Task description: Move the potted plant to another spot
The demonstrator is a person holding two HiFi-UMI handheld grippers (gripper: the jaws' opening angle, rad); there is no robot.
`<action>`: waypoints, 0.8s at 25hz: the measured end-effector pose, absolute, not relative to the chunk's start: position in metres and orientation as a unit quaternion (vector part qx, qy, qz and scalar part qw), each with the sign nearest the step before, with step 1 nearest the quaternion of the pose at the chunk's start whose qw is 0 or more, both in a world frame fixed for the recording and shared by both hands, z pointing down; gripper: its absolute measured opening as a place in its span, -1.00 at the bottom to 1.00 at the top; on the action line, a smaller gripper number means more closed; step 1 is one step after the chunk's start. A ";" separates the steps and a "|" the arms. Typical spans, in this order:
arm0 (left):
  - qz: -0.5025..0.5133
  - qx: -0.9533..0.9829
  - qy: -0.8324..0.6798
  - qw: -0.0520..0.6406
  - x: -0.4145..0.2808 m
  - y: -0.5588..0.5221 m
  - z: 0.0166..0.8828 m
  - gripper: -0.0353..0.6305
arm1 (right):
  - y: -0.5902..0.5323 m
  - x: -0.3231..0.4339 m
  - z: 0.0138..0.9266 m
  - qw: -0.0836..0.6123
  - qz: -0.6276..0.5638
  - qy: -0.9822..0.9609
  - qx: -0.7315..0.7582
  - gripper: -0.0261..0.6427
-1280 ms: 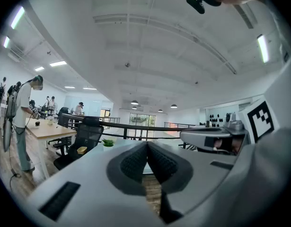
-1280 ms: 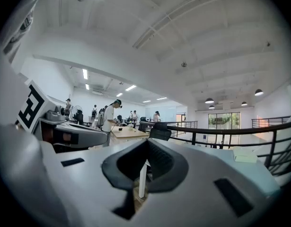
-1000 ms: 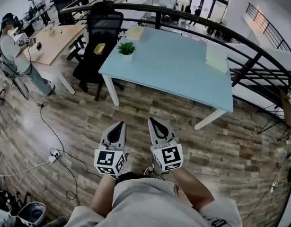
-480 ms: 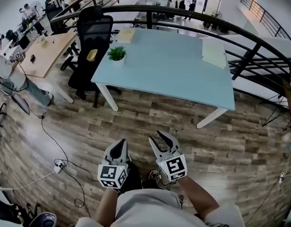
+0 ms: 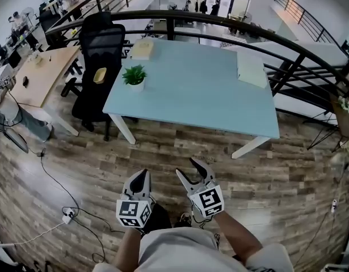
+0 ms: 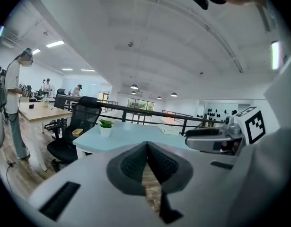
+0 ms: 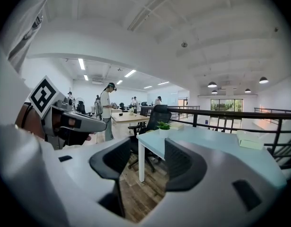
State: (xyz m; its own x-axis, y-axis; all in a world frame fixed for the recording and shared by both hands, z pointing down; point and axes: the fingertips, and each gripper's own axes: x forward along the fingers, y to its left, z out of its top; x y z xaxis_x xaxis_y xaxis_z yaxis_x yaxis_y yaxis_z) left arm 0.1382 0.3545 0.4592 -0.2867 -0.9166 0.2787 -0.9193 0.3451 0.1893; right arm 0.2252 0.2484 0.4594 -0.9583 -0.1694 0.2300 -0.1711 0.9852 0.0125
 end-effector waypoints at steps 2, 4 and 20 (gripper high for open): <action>-0.001 0.578 -0.799 0.167 0.113 0.353 0.455 -0.86 | 0.246 0.208 0.459 0.122 0.003 -0.988 0.093 -0.20; -0.005 0.586 -0.793 0.165 0.090 0.354 0.451 -0.86 | 0.246 0.192 0.462 0.133 0.004 -0.986 0.098 -0.14; -0.017 0.625 -0.757 0.188 -0.027 0.373 0.475 -0.86 | 0.263 0.085 0.475 0.167 0.030 -0.976 0.133 0.05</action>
State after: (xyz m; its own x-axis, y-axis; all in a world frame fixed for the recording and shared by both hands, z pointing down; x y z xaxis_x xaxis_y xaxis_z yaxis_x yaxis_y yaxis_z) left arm -0.0265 0.3726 0.4749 -0.1472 -0.9536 0.2626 -0.9405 0.2172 0.2613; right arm 0.0850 0.2634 0.4750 -0.9084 -0.2504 0.3347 -0.2706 0.9626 -0.0144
